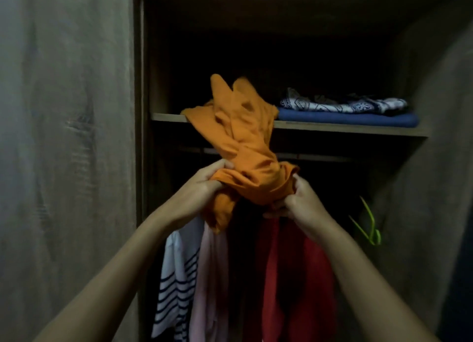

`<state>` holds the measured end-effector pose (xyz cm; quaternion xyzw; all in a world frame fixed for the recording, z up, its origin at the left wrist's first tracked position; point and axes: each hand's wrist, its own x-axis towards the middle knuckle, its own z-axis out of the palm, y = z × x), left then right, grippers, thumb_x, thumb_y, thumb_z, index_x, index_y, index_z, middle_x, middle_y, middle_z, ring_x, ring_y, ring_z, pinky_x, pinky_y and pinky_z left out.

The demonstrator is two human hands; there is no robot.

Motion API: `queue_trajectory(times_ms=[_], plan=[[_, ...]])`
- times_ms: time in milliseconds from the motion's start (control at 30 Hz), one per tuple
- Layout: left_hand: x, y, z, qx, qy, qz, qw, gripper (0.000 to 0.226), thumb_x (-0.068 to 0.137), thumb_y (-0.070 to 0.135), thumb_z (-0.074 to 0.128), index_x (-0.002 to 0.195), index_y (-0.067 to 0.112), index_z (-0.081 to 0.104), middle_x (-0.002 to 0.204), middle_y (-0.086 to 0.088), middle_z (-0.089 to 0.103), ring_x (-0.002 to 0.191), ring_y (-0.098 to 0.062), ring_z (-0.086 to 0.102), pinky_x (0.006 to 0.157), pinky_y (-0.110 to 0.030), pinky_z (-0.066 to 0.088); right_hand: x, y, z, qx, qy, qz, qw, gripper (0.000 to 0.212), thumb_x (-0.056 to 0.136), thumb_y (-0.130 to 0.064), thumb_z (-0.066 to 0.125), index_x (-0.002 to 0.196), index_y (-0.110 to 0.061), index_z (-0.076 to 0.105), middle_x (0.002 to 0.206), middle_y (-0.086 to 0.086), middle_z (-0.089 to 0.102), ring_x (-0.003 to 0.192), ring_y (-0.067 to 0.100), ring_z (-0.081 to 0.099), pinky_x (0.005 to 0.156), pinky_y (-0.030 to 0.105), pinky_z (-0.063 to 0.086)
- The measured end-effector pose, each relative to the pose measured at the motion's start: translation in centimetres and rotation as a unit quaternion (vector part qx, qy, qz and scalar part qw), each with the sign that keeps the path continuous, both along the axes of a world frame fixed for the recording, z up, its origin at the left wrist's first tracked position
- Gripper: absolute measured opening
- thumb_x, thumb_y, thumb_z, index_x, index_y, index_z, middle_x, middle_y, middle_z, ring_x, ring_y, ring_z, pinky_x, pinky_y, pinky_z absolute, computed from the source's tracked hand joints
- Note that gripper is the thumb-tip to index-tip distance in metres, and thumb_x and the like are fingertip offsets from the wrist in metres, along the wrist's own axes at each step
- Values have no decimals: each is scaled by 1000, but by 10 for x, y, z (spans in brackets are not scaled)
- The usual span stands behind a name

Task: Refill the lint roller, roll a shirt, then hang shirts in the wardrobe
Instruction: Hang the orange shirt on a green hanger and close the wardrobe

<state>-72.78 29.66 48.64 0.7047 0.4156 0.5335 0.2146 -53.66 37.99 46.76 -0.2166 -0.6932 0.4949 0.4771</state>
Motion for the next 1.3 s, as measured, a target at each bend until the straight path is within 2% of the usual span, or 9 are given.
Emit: queue_trajectory(times_ms=[167,267,400,533,600,667,867,1033,1300], plan=[[16,-5,-30,-74,-21,15,997,13,88,20,50,82,19,61,84,-2,61,84,-16,57,88,-37,49,24,-8,-30,-143,65,178,971,55,66,-5,50,119,-19,54,104,7,69,91,28,67,74,52,57],[27,-18,-31,-50,18,-32,998,14,77,21,55,72,29,64,80,10,62,81,-4,57,78,-21,46,27,-16,-36,-140,69,176,972,54,80,-35,60,132,-27,47,127,4,63,110,28,64,78,50,54],[37,-40,-30,-102,173,-109,974,36,86,24,65,120,36,60,124,20,60,116,3,54,95,-14,43,24,-20,-41,-64,36,33,997,49,73,-27,70,120,-32,58,113,0,70,103,18,68,82,33,53],[42,-59,-20,127,199,99,967,41,82,55,59,118,34,61,116,19,64,109,3,58,90,-24,50,37,-22,-32,8,-20,-31,999,35,70,-16,64,101,-33,66,92,-5,72,87,12,68,76,27,50],[44,-50,-17,231,264,250,902,69,74,69,54,136,39,44,135,11,47,124,-7,44,103,-30,39,43,-24,-26,37,-36,-20,998,30,78,-7,60,99,-27,65,87,-4,69,80,9,66,72,23,51],[43,-26,-20,174,383,316,850,89,67,81,43,145,46,20,147,6,31,133,-20,30,110,-48,25,44,-26,-19,65,-39,1,997,30,80,2,55,97,-22,63,83,-3,65,76,9,63,68,20,51],[32,22,-36,109,294,164,935,26,81,33,67,96,14,57,85,1,62,77,-14,58,65,-31,40,38,-11,-13,78,-59,-50,994,40,72,-3,64,105,-25,57,99,3,67,86,17,66,70,31,54],[25,28,-51,56,279,186,940,30,85,42,53,102,17,53,92,-3,60,82,-19,60,75,-38,47,46,0,-4,78,-200,-172,961,39,66,-26,78,100,-30,59,100,0,65,89,18,65,76,37,57],[31,26,-44,-49,256,88,961,65,75,63,65,132,47,38,126,17,51,118,-3,48,101,-30,42,44,-2,2,123,-248,-61,959,16,85,-15,65,98,-22,71,97,-1,72,93,14,67,92,38,54]])
